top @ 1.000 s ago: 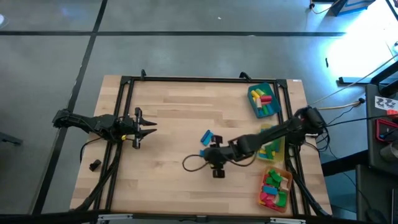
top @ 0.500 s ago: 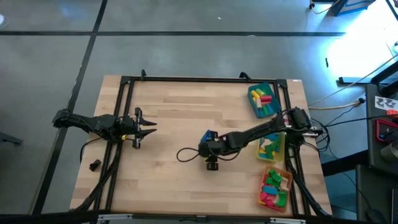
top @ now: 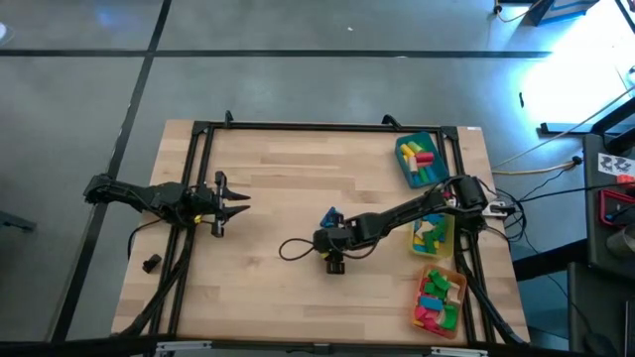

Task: Sort blocks by size
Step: Put the blue arch block into the orange bin

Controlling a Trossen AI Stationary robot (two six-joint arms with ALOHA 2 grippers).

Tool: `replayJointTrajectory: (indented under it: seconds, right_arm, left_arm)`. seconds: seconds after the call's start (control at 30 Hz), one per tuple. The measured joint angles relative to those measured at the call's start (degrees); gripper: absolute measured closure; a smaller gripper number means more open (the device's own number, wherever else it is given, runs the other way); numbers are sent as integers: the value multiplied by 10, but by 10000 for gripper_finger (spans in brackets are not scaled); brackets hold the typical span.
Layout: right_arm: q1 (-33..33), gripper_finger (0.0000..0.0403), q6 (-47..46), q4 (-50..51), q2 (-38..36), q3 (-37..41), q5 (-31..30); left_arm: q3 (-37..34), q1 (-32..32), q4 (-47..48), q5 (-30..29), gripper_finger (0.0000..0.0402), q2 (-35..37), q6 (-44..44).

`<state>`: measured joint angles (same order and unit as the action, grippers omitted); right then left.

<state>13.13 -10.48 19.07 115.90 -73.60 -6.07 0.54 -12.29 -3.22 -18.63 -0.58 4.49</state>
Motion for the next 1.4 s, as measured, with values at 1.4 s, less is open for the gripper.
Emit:
replayJointTrajectory:
  seconds: [1.4]
  right_arm:
    - [-2,140,-27,141,2,-99,-13]
  left_arm:
    - [0,0,0,0,302,0,0]
